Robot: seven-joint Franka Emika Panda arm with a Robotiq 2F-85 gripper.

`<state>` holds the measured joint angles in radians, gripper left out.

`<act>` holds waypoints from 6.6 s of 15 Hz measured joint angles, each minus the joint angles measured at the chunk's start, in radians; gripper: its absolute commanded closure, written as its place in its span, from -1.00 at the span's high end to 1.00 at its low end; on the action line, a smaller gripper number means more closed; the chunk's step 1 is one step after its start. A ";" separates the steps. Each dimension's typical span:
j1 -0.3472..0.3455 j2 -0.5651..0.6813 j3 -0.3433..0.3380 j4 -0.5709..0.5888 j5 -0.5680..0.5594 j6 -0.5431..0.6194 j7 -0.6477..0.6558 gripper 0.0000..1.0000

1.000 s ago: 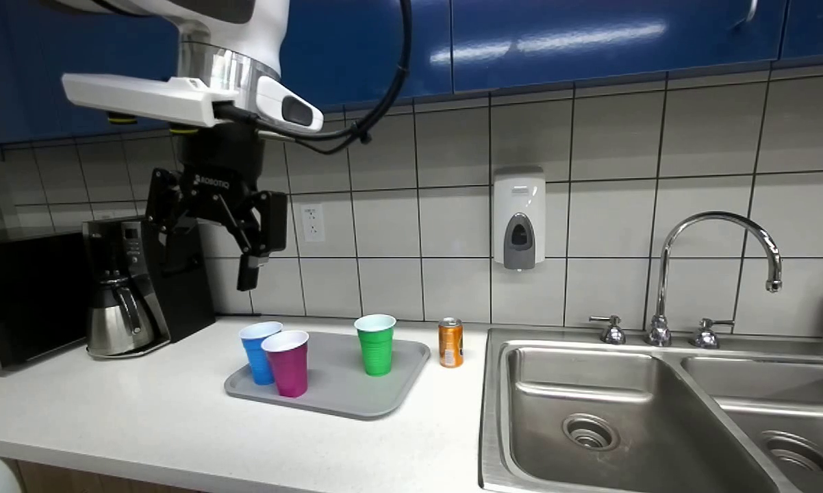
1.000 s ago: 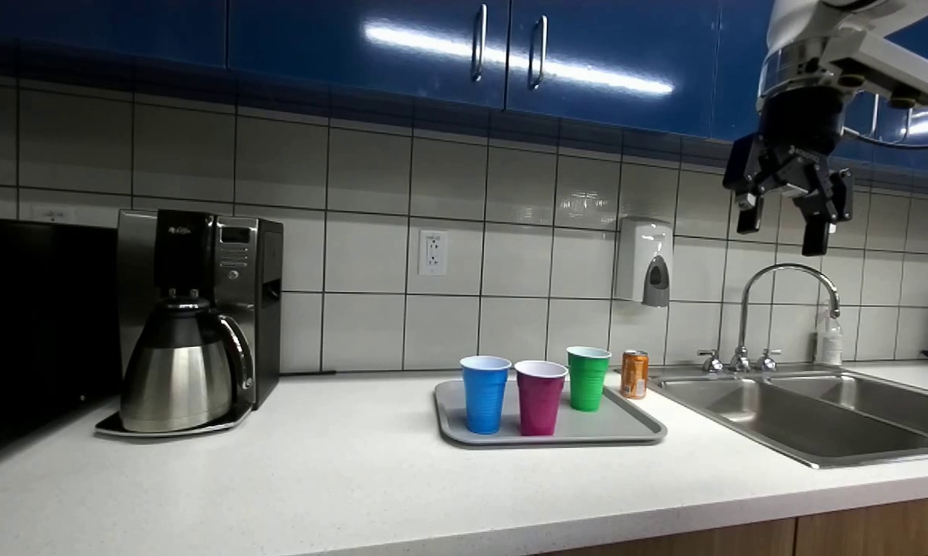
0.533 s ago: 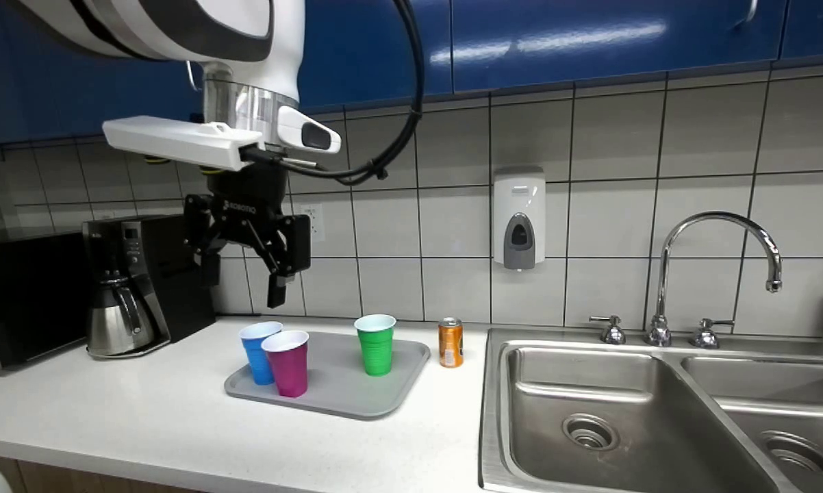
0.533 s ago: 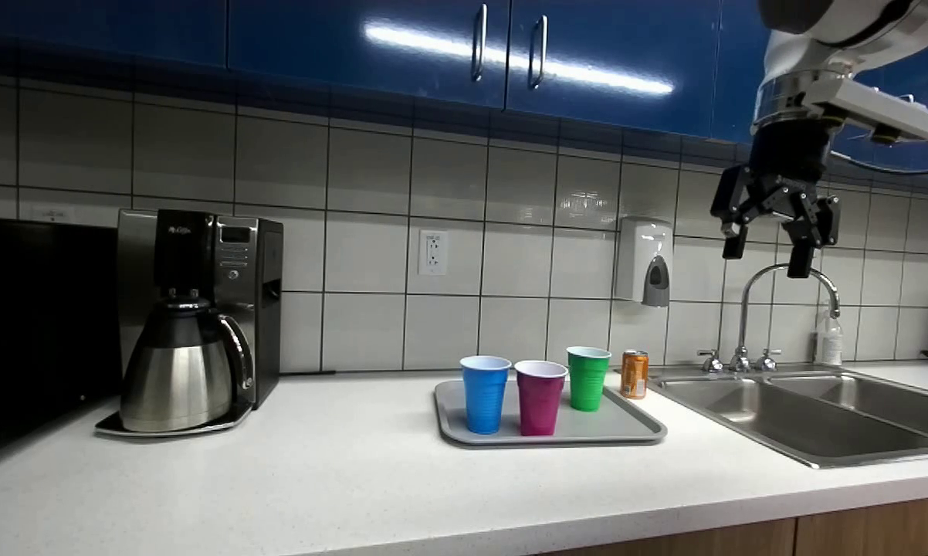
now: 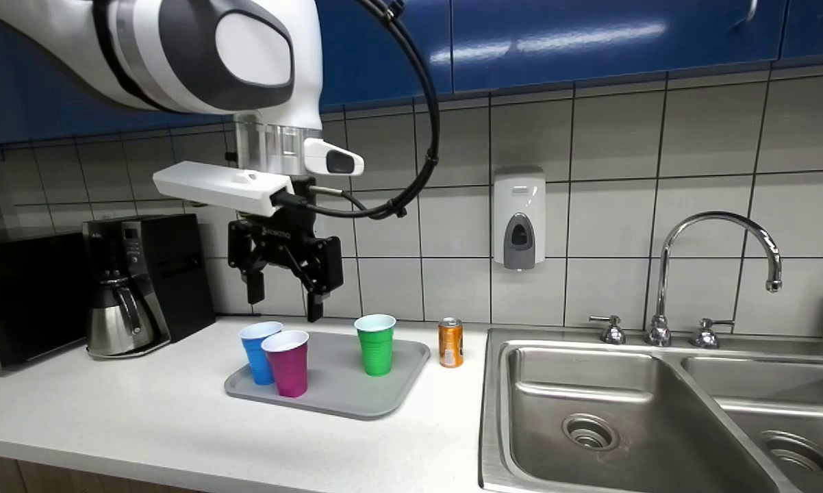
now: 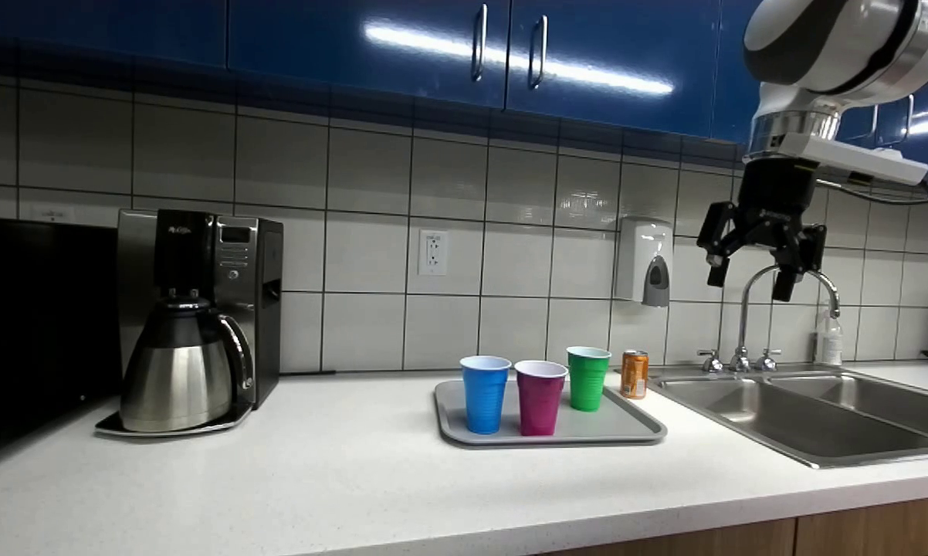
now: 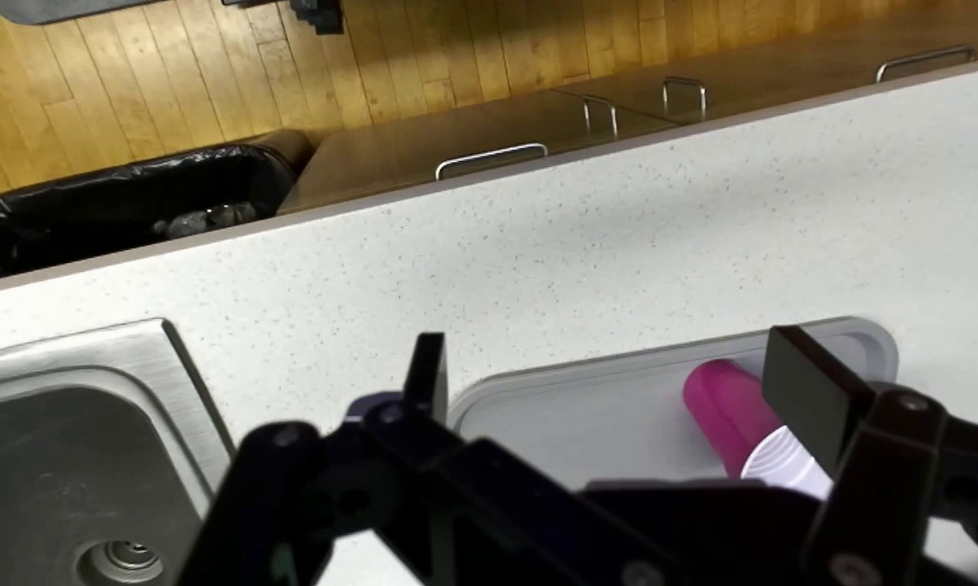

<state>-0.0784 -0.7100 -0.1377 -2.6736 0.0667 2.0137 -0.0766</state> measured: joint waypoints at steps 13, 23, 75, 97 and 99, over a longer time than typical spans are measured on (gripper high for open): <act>-0.010 0.278 0.024 0.040 -0.003 0.300 0.127 1.00; -0.010 0.557 0.060 0.234 -0.020 0.385 0.266 1.00; 0.079 1.256 0.011 0.902 -0.072 0.363 0.510 -0.98; 0.067 1.079 -0.029 0.778 -0.055 0.365 0.510 -0.98; 0.064 1.048 -0.037 0.738 -0.055 0.365 0.510 -0.98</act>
<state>-0.0143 0.3376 -0.1750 -1.9357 0.0114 2.3789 0.4335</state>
